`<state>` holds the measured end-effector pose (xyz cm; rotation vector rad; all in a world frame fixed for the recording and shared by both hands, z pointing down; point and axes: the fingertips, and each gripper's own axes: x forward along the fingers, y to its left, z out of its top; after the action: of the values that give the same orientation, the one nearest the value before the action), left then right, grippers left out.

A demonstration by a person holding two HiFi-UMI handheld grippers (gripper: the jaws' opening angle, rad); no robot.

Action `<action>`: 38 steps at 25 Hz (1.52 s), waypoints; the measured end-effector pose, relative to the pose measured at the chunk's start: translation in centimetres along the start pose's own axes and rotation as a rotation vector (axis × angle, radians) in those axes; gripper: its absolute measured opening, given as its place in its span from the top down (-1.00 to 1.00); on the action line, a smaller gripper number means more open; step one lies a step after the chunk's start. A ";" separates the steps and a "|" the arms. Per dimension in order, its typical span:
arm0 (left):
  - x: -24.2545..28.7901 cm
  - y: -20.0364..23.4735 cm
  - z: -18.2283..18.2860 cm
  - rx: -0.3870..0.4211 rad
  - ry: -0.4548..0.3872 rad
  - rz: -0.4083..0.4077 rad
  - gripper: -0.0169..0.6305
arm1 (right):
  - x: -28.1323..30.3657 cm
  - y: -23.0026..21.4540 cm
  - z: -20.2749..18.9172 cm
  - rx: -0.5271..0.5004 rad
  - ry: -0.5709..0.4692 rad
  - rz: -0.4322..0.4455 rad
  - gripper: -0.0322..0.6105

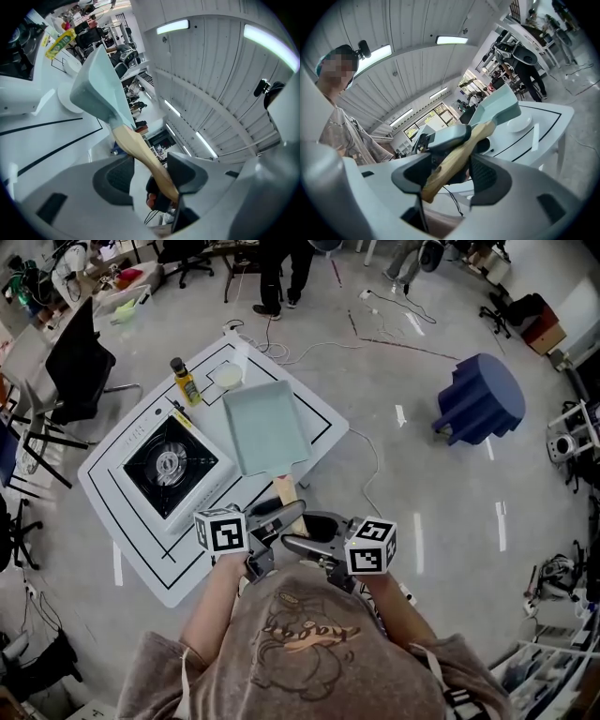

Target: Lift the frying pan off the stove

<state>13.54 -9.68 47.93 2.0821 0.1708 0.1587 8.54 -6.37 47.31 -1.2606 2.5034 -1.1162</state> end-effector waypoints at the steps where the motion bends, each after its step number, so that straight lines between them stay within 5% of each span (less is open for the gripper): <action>1: 0.2 0.1 -0.1 -0.001 0.004 -0.002 0.25 | -0.2 -0.2 0.0 0.001 0.000 -0.001 0.10; 38: 2.4 1.2 0.6 -0.009 -0.019 0.056 0.24 | -1.2 -2.3 0.9 0.052 0.003 0.063 0.10</action>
<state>16.03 -10.35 48.82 2.0799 0.1003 0.1735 11.15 -6.84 47.95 -1.1588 2.4807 -1.1624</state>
